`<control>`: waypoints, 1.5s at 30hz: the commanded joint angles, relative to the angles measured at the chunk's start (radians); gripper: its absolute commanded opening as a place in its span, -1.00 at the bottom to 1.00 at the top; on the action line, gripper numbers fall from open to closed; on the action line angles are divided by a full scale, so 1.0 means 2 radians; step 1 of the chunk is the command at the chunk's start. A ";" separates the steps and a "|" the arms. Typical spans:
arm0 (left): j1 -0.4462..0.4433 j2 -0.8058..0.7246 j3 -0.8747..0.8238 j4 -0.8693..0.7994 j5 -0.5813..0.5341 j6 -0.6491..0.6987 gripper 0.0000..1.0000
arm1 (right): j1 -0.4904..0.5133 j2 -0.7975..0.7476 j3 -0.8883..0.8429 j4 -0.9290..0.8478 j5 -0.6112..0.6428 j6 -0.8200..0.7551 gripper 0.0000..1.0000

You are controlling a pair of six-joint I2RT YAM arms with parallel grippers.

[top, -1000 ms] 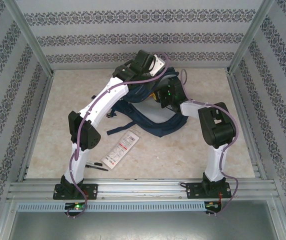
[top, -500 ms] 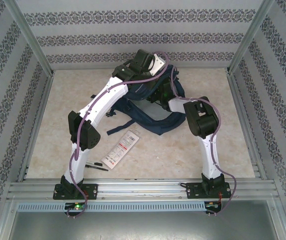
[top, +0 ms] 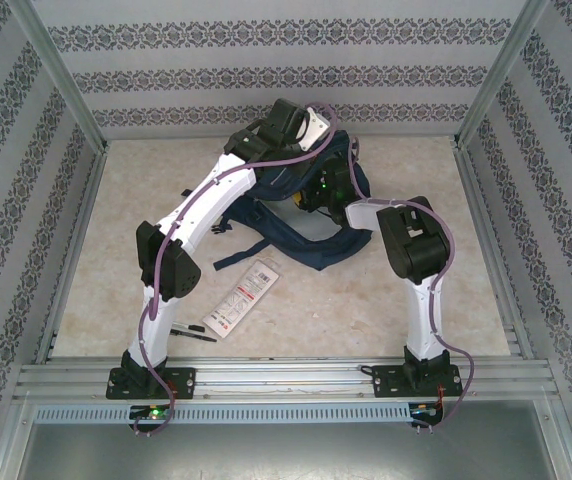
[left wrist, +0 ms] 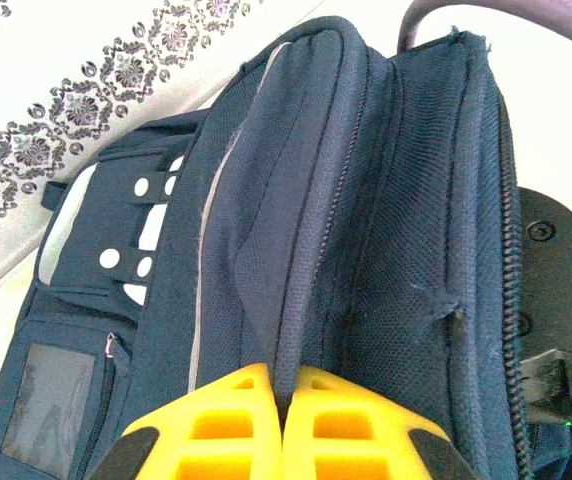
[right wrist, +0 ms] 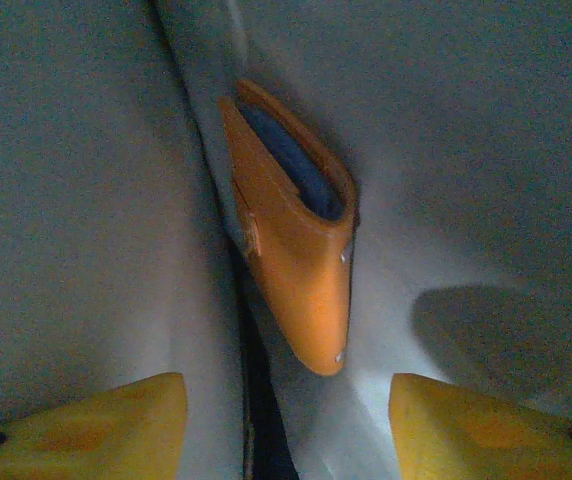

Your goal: Pack the student bag

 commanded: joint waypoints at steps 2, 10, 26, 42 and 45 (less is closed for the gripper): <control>0.010 -0.032 -0.011 0.046 -0.005 0.007 -1.00 | 0.010 -0.059 -0.039 0.014 -0.030 -0.017 0.06; 0.011 -0.023 -0.016 0.038 0.012 0.009 -1.00 | 0.011 -0.174 -0.169 0.002 -0.050 -0.129 -0.01; 0.012 -0.103 -0.090 -0.088 0.156 -0.119 0.00 | 0.190 -0.601 -0.426 -0.313 0.110 -0.496 0.06; 0.111 -0.377 -0.606 -0.088 0.215 -0.253 0.20 | 0.311 -0.318 -0.198 -0.348 0.135 -0.589 0.29; 0.119 -0.396 -0.662 -0.059 0.215 -0.261 0.21 | 0.293 -0.256 -0.144 -0.384 0.127 -0.572 0.32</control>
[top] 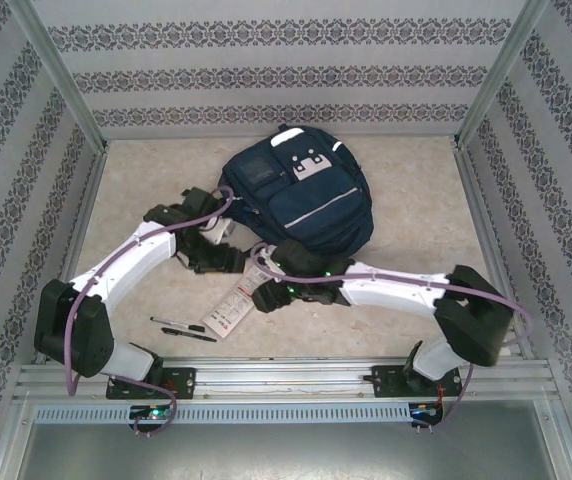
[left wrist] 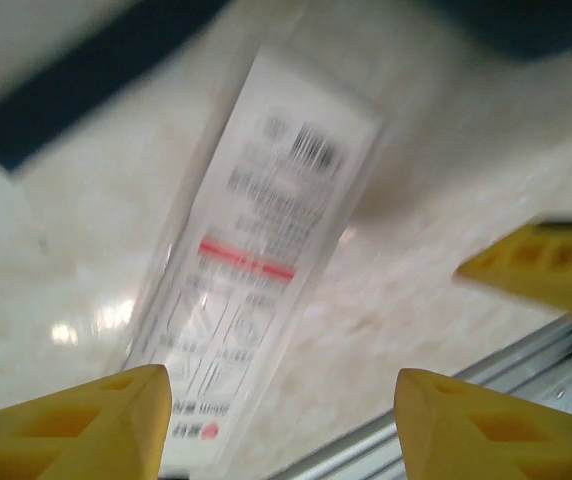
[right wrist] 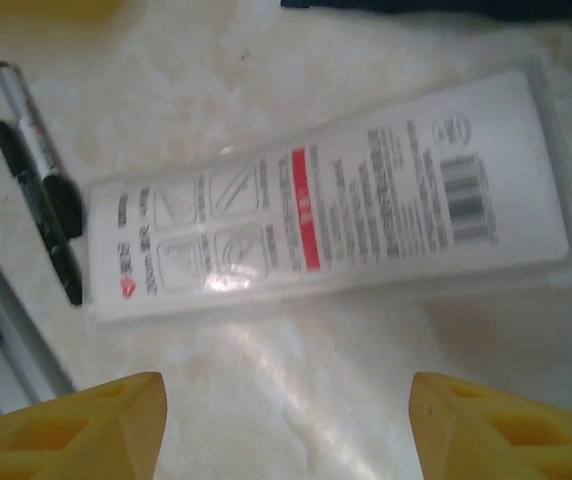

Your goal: Pack the student bag

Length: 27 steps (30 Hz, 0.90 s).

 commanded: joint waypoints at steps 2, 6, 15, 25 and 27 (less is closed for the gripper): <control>0.012 -0.030 -0.041 0.022 0.008 -0.019 0.23 | -0.011 0.062 0.051 -0.042 0.012 0.024 0.33; 0.016 0.012 -0.060 0.058 0.019 -0.001 0.25 | -0.009 0.089 0.047 -0.022 -0.017 0.050 0.31; 0.017 0.113 -0.071 0.093 0.038 0.009 0.27 | -0.011 0.170 0.076 0.008 -0.011 0.083 -0.33; 0.017 0.101 -0.077 0.089 0.066 -0.007 0.28 | -0.042 0.188 0.040 0.029 0.012 0.109 -0.67; 0.020 0.066 -0.068 0.072 0.049 -0.010 0.30 | -0.046 0.184 0.033 0.031 0.020 0.106 -0.69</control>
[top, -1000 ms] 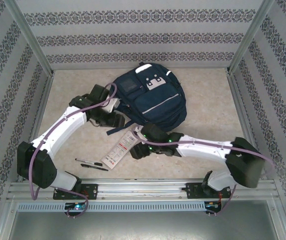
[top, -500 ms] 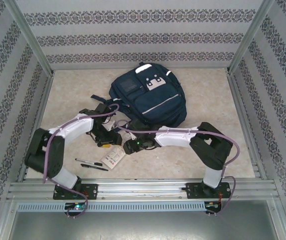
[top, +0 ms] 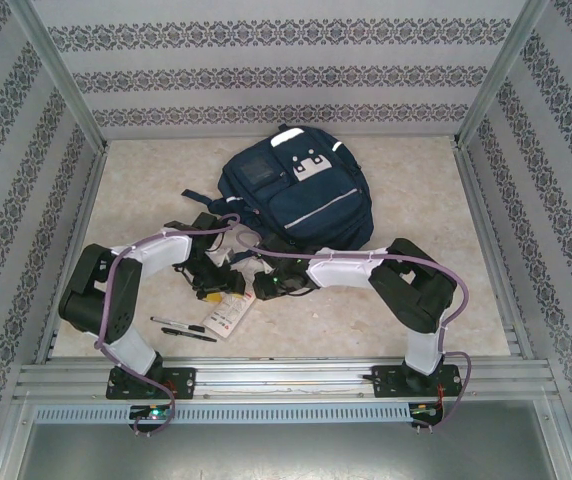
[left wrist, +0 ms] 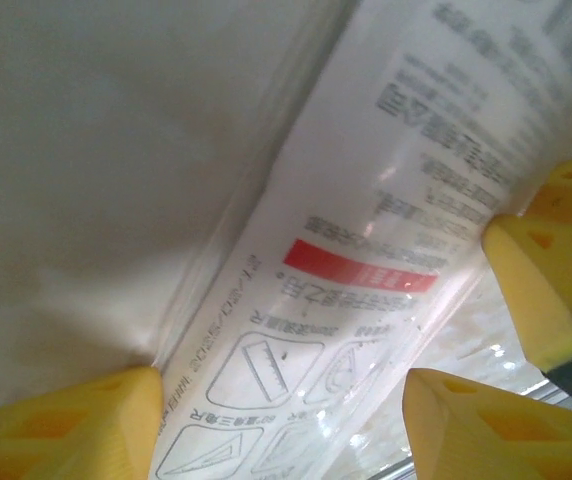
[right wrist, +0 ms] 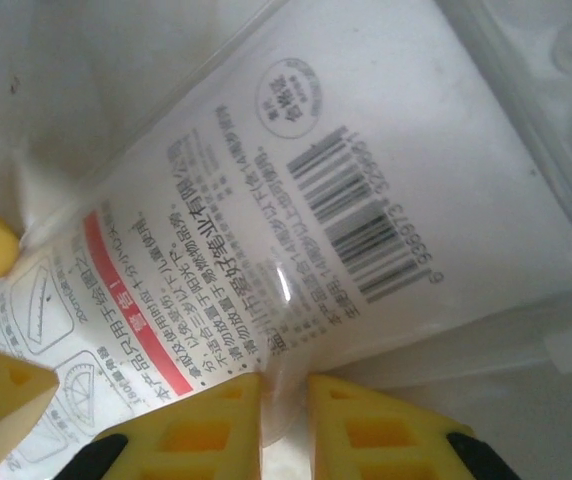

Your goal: Pack the student bag

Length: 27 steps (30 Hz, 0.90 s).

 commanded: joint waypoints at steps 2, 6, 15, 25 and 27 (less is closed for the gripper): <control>0.016 -0.069 0.011 -0.021 -0.011 -0.007 0.33 | -0.013 0.031 -0.027 0.014 0.039 -0.005 -0.70; 0.041 -0.078 -0.002 -0.014 -0.029 0.006 0.34 | -0.014 0.039 -0.023 0.015 0.037 -0.023 -0.71; 0.039 -0.023 -0.063 0.069 0.062 -0.024 0.25 | -0.021 0.048 -0.022 0.040 0.029 -0.048 -0.74; 0.039 -0.028 -0.091 0.103 0.110 -0.027 -0.17 | -0.020 0.059 -0.031 0.114 -0.015 -0.060 -0.74; 0.039 -0.037 -0.089 0.106 0.118 -0.029 -0.35 | -0.020 0.059 -0.031 0.121 -0.019 -0.056 -0.74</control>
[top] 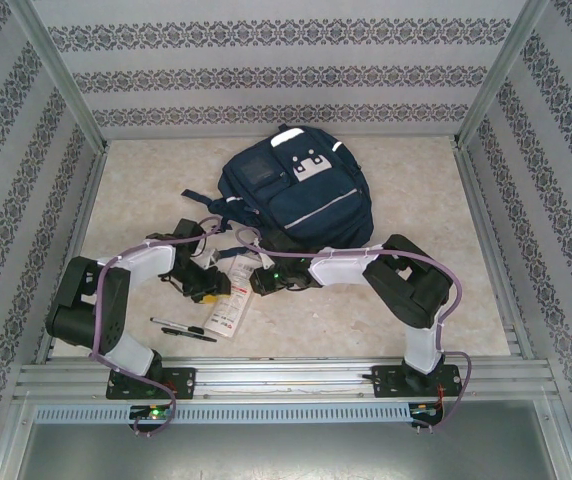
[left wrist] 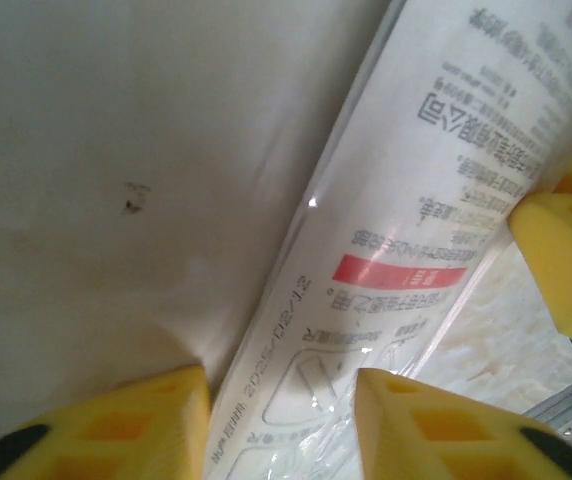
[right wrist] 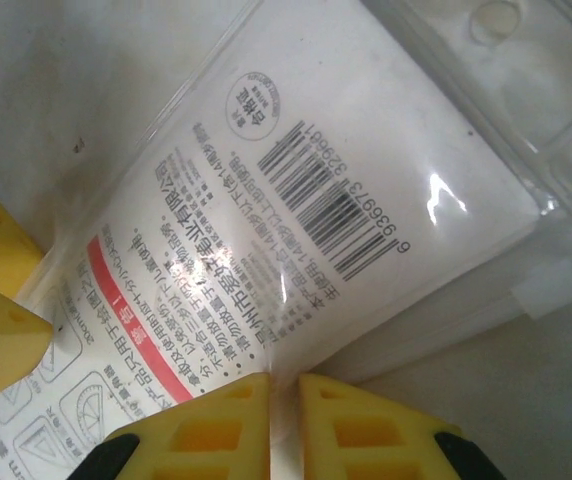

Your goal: Pack the student bag

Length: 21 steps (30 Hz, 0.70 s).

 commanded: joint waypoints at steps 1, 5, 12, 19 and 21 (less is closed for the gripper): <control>-0.013 -0.005 -0.013 0.034 0.092 -0.004 -0.50 | -0.002 0.041 -0.015 0.031 0.018 -0.007 -0.74; -0.014 -0.040 -0.007 0.032 0.083 -0.006 -0.89 | -0.003 0.028 -0.018 0.039 0.015 0.002 -0.72; -0.013 -0.113 -0.005 0.054 0.091 -0.028 -1.00 | -0.016 -0.050 -0.026 0.040 -0.012 0.029 -0.29; -0.013 -0.173 -0.022 0.120 0.111 -0.091 -1.00 | -0.063 -0.151 -0.080 0.044 -0.097 0.096 0.29; -0.014 -0.180 -0.030 0.142 0.117 -0.105 -1.00 | -0.062 -0.158 -0.092 0.050 -0.132 0.101 0.39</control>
